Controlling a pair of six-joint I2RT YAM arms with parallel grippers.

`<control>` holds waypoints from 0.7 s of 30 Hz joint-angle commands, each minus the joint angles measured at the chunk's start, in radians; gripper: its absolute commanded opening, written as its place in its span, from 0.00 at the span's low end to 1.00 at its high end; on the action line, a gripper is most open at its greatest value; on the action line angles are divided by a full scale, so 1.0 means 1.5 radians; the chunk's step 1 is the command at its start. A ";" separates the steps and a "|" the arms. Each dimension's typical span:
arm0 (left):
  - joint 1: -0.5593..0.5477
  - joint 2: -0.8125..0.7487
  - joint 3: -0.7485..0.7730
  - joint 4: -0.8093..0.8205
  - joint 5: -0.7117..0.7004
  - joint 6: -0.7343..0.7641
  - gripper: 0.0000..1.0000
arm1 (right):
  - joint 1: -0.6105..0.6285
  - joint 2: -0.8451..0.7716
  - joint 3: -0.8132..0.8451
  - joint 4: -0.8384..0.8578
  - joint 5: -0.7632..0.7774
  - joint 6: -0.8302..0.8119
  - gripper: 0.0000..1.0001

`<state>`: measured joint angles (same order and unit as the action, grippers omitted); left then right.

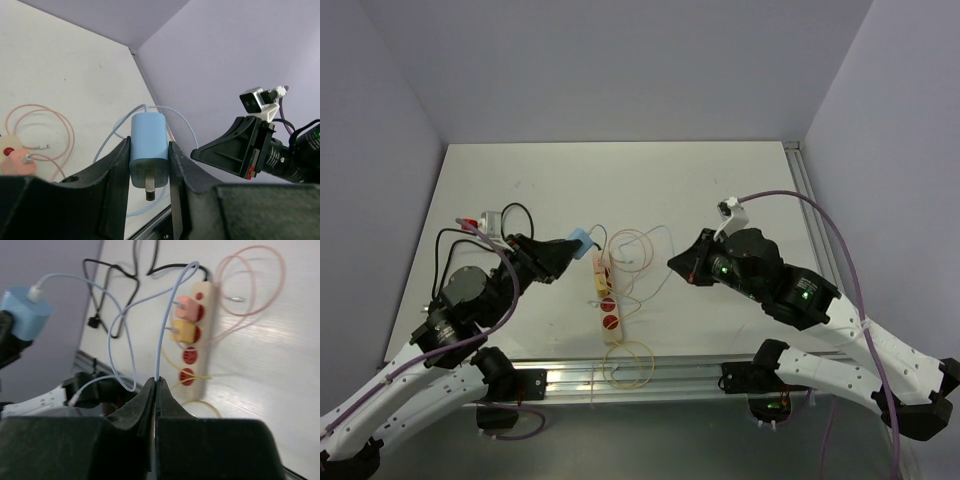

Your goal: Insert the plug

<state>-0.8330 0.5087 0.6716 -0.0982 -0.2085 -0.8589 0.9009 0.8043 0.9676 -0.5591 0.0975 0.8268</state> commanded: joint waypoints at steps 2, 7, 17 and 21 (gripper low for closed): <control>0.001 0.003 0.011 -0.029 -0.029 -0.019 0.00 | -0.002 -0.022 0.024 -0.115 0.187 -0.049 0.00; 0.001 -0.005 0.030 -0.046 0.009 -0.002 0.00 | -0.040 0.028 0.092 -0.352 0.375 -0.024 0.16; 0.001 0.056 0.019 0.025 0.150 -0.135 0.00 | -0.105 -0.021 0.099 -0.256 0.123 -0.173 0.82; 0.000 0.110 0.011 0.094 0.200 -0.153 0.00 | -0.104 -0.131 0.053 -0.052 -0.141 -0.197 0.78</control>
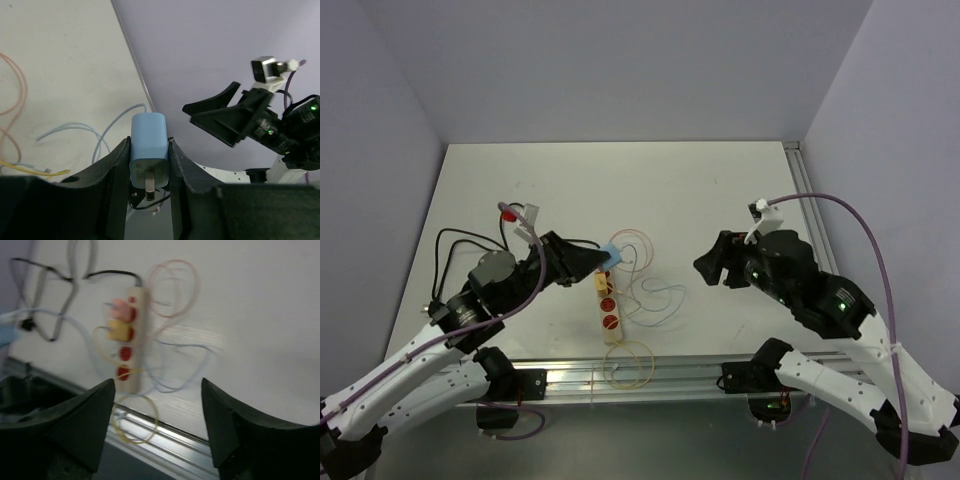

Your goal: Insert the plug

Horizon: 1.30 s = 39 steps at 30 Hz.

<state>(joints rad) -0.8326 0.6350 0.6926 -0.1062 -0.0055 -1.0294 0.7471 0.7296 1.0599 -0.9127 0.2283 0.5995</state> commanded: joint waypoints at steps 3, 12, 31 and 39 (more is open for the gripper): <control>0.000 0.057 -0.021 0.180 0.112 -0.072 0.00 | -0.002 -0.111 -0.089 0.335 -0.431 0.001 0.66; 0.001 0.103 -0.077 0.388 0.184 -0.171 0.00 | 0.000 -0.053 -0.226 0.661 -0.620 0.179 0.81; -0.004 0.088 -0.115 0.433 0.197 -0.202 0.00 | 0.006 0.026 -0.233 0.742 -0.535 0.202 0.65; -0.008 0.091 -0.117 0.440 0.206 -0.202 0.00 | 0.006 0.041 -0.223 0.754 -0.513 0.200 0.60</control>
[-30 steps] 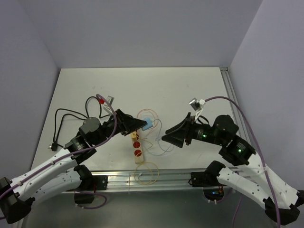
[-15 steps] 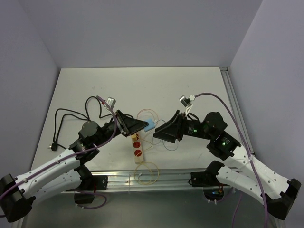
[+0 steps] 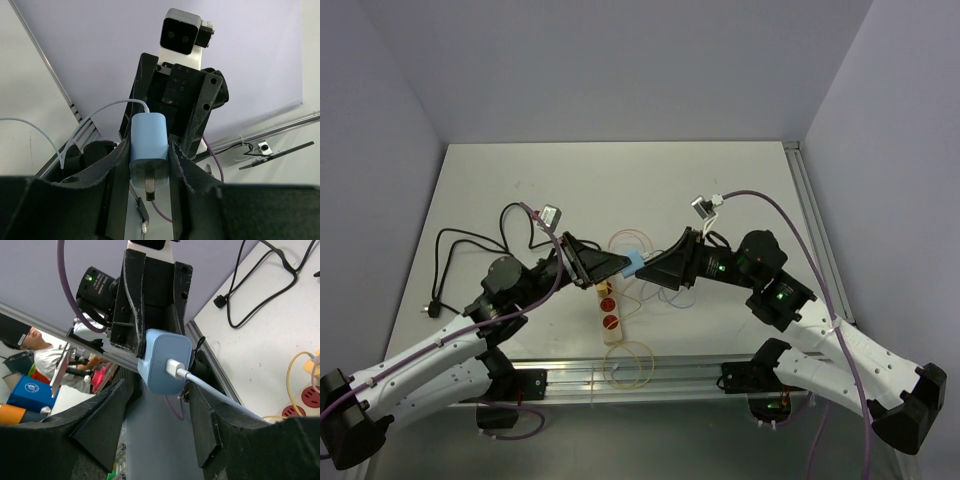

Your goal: Insert the plug

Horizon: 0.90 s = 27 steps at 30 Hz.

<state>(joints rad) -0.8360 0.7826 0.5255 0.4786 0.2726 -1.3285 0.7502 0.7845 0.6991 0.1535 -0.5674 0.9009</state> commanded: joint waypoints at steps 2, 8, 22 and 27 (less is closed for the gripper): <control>-0.007 -0.006 -0.010 0.052 0.025 -0.005 0.00 | 0.003 0.012 0.020 0.049 0.018 0.000 0.58; -0.011 -0.006 -0.017 0.062 0.030 -0.006 0.00 | 0.003 0.039 0.026 0.070 0.007 0.010 0.55; -0.018 -0.065 0.002 -0.115 -0.053 0.077 0.50 | 0.010 0.055 0.060 -0.052 0.062 -0.043 0.00; -0.017 -0.176 0.022 -0.386 -0.225 0.132 0.78 | 0.067 0.034 0.064 -0.195 0.197 -0.097 0.00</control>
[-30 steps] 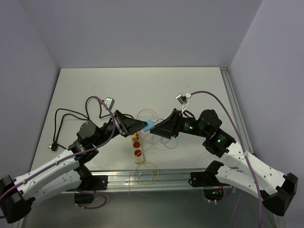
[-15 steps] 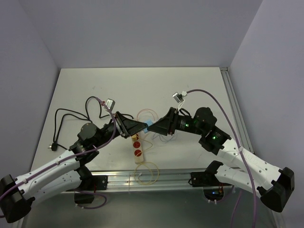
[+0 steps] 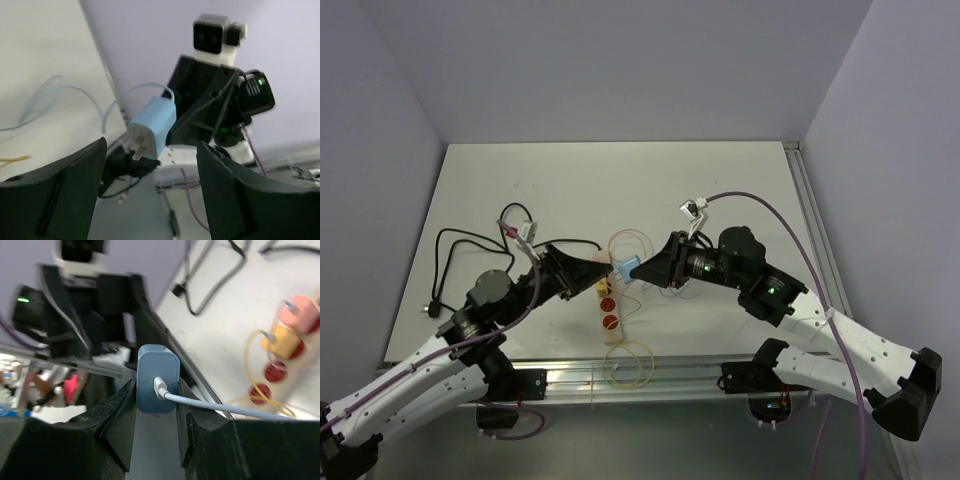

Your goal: Insert the plug

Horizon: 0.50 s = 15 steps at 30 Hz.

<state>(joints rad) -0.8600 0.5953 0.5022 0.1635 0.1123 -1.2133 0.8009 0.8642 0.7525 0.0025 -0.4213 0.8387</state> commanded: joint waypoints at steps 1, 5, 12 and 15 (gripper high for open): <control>-0.001 -0.077 0.039 -0.212 -0.165 0.061 0.78 | 0.047 -0.021 0.025 -0.106 0.121 -0.057 0.00; -0.001 -0.114 0.040 -0.336 -0.255 0.057 0.75 | 0.126 -0.008 -0.005 -0.126 0.233 -0.030 0.00; 0.000 -0.145 -0.047 -0.355 -0.282 -0.002 0.44 | 0.259 0.157 0.041 -0.151 0.408 0.006 0.00; 0.000 -0.156 -0.082 -0.357 -0.287 -0.026 0.36 | 0.307 0.243 0.097 -0.167 0.466 0.013 0.00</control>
<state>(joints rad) -0.8600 0.3786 0.4160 -0.3431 -0.2752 -1.2060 1.2072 1.1439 0.7818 -0.2306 0.1101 0.8368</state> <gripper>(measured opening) 0.370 0.394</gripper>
